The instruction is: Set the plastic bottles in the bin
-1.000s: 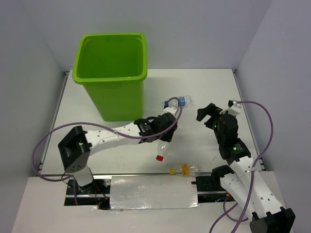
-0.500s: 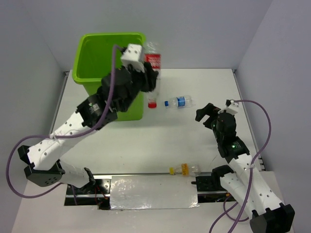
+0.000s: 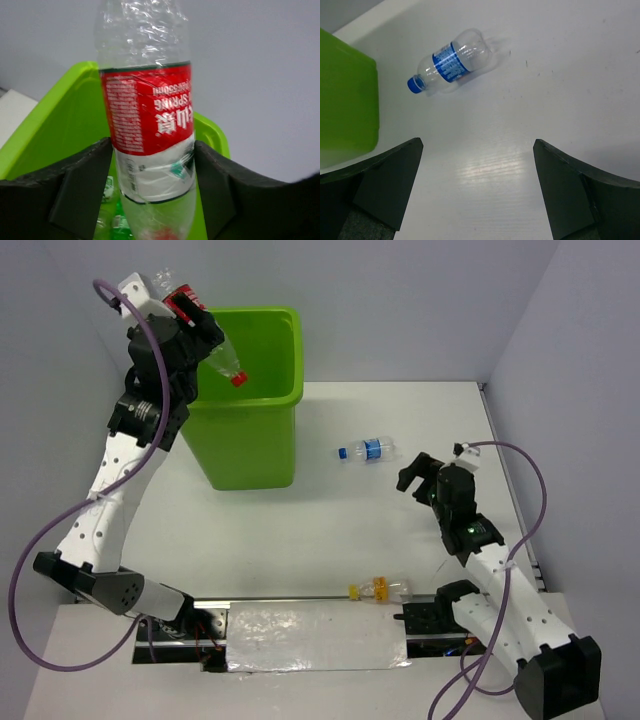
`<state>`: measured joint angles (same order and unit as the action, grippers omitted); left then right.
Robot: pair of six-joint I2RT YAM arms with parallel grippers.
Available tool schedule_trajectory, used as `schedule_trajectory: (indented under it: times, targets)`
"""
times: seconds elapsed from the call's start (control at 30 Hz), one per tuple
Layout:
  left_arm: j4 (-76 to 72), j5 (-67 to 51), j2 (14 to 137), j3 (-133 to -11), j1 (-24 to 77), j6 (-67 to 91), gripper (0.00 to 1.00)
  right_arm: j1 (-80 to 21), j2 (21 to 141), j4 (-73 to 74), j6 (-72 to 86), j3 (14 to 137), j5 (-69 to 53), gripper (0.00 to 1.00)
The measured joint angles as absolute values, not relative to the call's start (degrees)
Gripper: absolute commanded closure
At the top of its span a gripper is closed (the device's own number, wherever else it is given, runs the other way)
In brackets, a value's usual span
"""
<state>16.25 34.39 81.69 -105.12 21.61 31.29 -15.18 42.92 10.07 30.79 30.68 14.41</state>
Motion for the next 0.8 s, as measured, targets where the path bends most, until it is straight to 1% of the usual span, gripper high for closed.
schedule_trajectory:
  times: [0.03,0.23,0.4,0.67,0.8]
  targets:
    - [16.67,34.11,82.06,-105.01,20.23,32.62,0.01,-15.18,43.72,10.07,30.55,30.68,14.31,0.00]
    - [17.17,31.44,82.39,-101.49,17.30,37.60,0.01,-15.16,46.54,9.82,28.42,30.70,13.10,0.00]
    - [18.20,28.58,82.32,-100.29,16.82,37.69,0.01,-15.16,48.16,9.08,25.61,30.76,10.98,0.00]
    - [21.98,19.68,82.35,-104.81,16.69,34.92,0.01,-15.11,50.24,5.78,17.65,31.88,4.97,0.00]
    - [25.56,14.00,83.68,-109.78,16.69,32.29,0.01,-15.11,52.86,3.88,11.20,33.32,0.78,0.00]
